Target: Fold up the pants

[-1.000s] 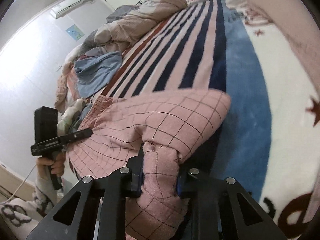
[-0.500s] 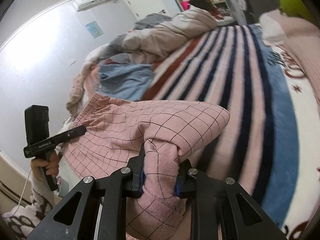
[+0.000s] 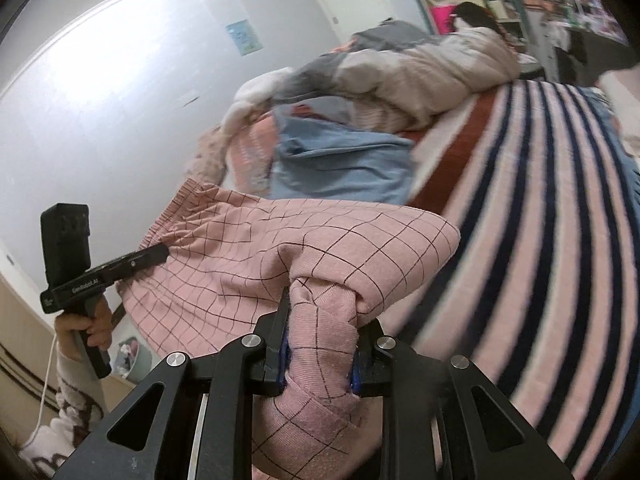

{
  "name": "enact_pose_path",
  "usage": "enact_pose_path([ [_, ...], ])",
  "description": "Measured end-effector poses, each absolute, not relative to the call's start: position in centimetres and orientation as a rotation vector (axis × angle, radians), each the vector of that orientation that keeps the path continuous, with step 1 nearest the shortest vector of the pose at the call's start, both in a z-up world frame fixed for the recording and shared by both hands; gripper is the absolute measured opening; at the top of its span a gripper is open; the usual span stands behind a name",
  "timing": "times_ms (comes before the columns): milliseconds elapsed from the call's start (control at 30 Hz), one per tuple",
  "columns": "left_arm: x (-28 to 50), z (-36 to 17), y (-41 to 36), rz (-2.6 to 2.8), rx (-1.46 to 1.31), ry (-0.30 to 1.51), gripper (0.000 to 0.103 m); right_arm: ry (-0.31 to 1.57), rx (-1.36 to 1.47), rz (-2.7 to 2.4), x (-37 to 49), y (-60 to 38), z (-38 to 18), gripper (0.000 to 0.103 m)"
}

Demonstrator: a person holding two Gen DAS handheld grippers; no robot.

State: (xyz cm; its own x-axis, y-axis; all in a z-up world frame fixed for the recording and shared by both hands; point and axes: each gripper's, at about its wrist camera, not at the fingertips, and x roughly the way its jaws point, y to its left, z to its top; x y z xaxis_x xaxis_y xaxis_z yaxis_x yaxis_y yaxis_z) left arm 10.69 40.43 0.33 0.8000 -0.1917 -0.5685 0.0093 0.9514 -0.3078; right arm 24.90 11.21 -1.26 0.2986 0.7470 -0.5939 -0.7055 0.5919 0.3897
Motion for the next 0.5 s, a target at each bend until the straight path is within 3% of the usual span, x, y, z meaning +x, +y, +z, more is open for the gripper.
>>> enact_pose_path([
  [500,5.8,-3.5,52.5,0.125,-0.373,0.669,0.022,0.852,-0.039,1.135,25.1,25.6,-3.9,0.016],
])
